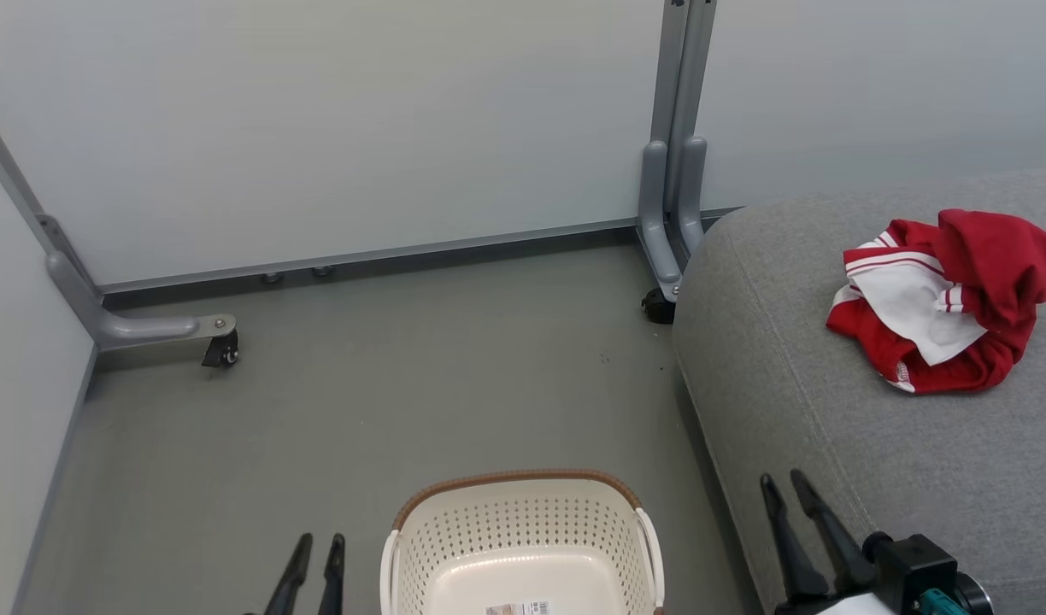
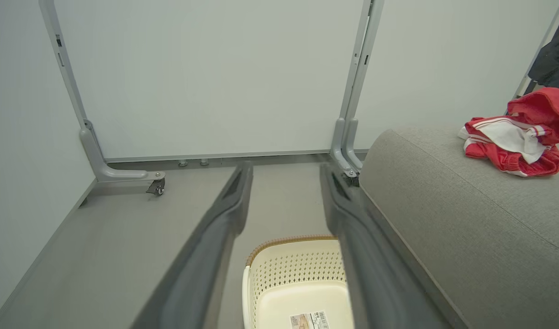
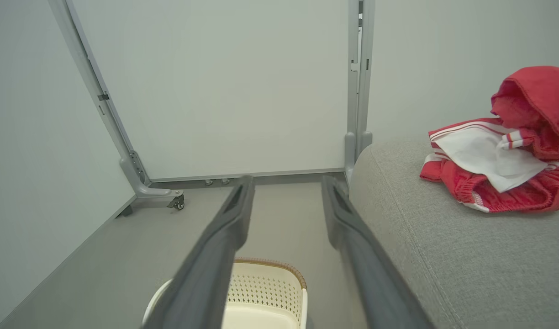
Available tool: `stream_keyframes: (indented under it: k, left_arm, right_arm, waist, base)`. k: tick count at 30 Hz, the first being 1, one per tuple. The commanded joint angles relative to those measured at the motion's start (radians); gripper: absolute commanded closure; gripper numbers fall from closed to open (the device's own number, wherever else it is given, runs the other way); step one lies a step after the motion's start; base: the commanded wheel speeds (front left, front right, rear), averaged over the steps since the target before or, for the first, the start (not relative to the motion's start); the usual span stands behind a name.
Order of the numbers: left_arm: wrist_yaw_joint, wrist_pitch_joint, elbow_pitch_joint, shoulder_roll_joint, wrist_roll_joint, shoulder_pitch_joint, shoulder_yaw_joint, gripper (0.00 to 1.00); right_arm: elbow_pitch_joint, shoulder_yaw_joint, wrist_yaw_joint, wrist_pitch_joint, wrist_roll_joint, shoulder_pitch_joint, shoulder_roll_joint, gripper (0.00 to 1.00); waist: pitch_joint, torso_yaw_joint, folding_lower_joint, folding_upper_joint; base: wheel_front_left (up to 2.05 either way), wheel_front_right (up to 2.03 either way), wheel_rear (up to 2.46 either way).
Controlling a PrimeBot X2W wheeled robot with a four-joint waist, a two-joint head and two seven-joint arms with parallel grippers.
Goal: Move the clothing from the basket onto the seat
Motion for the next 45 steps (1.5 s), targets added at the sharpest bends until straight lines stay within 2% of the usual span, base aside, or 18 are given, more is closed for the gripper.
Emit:
stream_keyframes:
  k: [1,25,28,45]
  left_arm:
    - [0.000,0.000,0.007,-0.001,-0.001,0.000,-0.002,1.00]
    - [0.000,0.089,0.053,0.019,-0.448,-0.108,0.039,1.00]
    - [-0.001,0.109,0.063,0.022,-0.541,-0.131,0.049,1.00]
    - [-0.002,0.163,0.082,0.026,-0.771,-0.187,0.079,1.00]
  right_arm:
    - [0.007,0.000,0.000,0.000,0.001,0.002,0.000,1.00]
    - [0.041,-0.037,0.000,0.086,0.463,-0.080,-0.025,1.00]
    - [0.048,-0.047,0.000,0.105,0.559,-0.098,-0.028,1.00]
    - [0.067,-0.077,-0.001,0.159,0.796,-0.143,-0.035,1.00]
  waist:
    - [0.000,0.000,0.0001,0.0000]
    - [0.024,-0.005,0.0001,0.0000]
    - [0.030,-0.006,0.0001,0.0000]
    - [0.047,-0.010,0.0001,0.0000]
  base:
    - [0.00,0.00,0.00]
    - [0.00,0.00,0.00]
    - [0.00,0.00,0.00]
    - [0.00,0.00,0.00]
